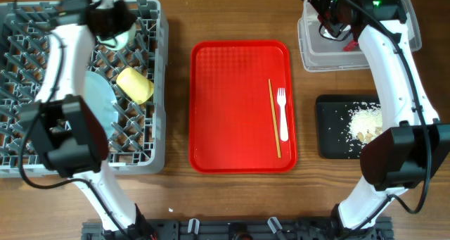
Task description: Sort waste into correct bins and load items into the dishwasher rack
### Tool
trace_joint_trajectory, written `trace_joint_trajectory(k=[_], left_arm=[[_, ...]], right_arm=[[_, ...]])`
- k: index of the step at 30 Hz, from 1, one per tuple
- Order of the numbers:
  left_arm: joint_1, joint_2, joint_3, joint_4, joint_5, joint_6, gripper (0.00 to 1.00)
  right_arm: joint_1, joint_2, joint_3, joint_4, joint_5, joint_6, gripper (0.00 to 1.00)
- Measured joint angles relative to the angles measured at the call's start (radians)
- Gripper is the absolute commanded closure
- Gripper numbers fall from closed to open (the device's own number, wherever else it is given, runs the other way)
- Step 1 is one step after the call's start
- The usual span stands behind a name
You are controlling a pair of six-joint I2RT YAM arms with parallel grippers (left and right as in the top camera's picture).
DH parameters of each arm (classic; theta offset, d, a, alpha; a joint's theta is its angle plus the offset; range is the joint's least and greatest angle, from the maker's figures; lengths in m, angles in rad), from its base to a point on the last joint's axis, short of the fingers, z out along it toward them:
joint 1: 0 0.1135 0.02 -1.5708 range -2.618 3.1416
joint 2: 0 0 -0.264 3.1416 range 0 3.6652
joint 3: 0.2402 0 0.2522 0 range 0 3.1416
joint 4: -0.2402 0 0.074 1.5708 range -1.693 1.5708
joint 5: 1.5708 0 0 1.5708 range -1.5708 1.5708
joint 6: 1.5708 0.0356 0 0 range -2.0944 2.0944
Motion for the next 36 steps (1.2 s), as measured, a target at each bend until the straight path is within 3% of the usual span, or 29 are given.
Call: trace_joint_trajectory(k=[7,12,18,26,36], left_arm=[[0.144,0.0,0.0,0.009,0.471,-0.123,0.96],[0.174,0.0,0.0,0.01,0.634,-0.145,0.96],[0.177,0.034,0.0,0.034,0.713,-0.209,0.96],[0.174,0.072,-0.008,0.326,0.745,-0.355,0.96],[0.161,0.148,-0.008,0.321,0.744,-0.421,0.96]], right_arm=[[0.0,0.0,0.0,0.0,0.0,0.0,0.0],[0.0,0.0,0.0,0.0,0.0,0.0,0.0],[0.0,0.0,0.0,0.0,0.0,0.0,0.0],[0.0,0.0,0.0,0.0,0.0,0.0,0.0],[0.0,0.0,0.0,0.0,0.0,0.0,0.0]])
